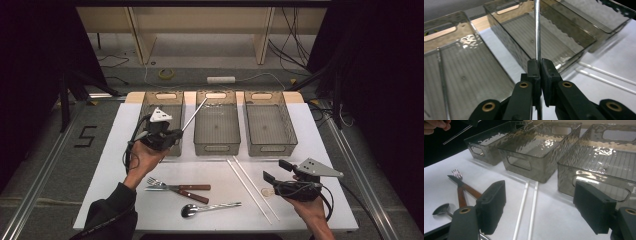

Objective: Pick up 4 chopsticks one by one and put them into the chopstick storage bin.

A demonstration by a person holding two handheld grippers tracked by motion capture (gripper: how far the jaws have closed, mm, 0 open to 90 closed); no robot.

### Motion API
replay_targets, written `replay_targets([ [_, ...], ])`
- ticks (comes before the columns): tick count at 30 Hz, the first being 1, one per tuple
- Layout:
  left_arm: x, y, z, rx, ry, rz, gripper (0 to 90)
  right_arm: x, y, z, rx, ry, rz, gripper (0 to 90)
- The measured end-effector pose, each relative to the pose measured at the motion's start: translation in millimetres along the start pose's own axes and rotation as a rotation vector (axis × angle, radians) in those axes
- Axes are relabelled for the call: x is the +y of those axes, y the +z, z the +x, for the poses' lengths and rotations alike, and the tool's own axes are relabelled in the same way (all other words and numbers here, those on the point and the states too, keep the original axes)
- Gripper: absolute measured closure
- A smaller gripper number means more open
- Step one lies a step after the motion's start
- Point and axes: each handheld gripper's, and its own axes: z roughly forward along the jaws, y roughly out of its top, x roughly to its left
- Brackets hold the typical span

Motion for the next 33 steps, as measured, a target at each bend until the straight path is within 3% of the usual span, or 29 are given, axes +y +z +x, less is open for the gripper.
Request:
replay_targets([
  [7,2.0,-0.4,23.2,0.032,-0.049,-0.015,85.3,-0.1,0.2,0.0,0.003,0.001,0.001,27.3],
  [20,13.7,-0.6,56.9,0.097,-0.096,-0.027,85.3,-0.2,1.1,-0.3,0.009,0.0,0.003,27.4],
  [33,17.4,19.5,84.1,0.148,-0.147,-0.018,85.3,-0.5,1.7,-0.2,0.011,-0.001,0.004,27.4],
])
